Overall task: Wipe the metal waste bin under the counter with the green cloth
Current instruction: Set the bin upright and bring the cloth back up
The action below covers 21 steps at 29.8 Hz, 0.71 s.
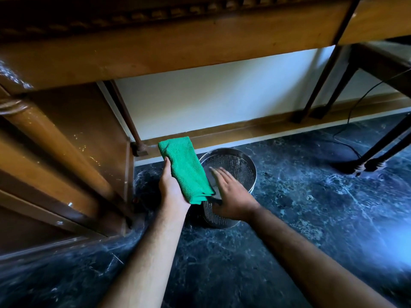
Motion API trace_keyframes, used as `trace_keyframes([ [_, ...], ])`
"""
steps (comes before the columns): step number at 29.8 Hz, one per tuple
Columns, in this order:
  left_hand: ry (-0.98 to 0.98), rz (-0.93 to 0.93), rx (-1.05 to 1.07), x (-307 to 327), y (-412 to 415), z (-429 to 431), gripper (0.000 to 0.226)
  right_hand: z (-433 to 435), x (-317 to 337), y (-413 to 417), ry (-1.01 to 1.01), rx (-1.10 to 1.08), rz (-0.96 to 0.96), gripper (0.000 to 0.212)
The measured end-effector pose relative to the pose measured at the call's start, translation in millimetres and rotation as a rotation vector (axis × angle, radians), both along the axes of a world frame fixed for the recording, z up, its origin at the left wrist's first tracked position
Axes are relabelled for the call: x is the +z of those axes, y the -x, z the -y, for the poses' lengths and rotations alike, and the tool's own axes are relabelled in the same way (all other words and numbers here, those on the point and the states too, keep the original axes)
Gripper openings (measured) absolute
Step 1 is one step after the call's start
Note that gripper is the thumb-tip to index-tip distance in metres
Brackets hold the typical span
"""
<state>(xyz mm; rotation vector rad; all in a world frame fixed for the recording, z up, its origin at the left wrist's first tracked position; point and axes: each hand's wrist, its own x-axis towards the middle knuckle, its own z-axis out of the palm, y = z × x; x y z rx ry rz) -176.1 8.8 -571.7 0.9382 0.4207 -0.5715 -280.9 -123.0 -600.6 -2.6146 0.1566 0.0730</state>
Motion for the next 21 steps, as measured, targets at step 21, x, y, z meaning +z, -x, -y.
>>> trace_keyframes([
  [21, -0.092, -0.126, -0.114, 213.1, 91.4, 26.2, 0.061, 28.9, 276.7, 65.0, -0.455, -0.216, 0.097, 0.040],
])
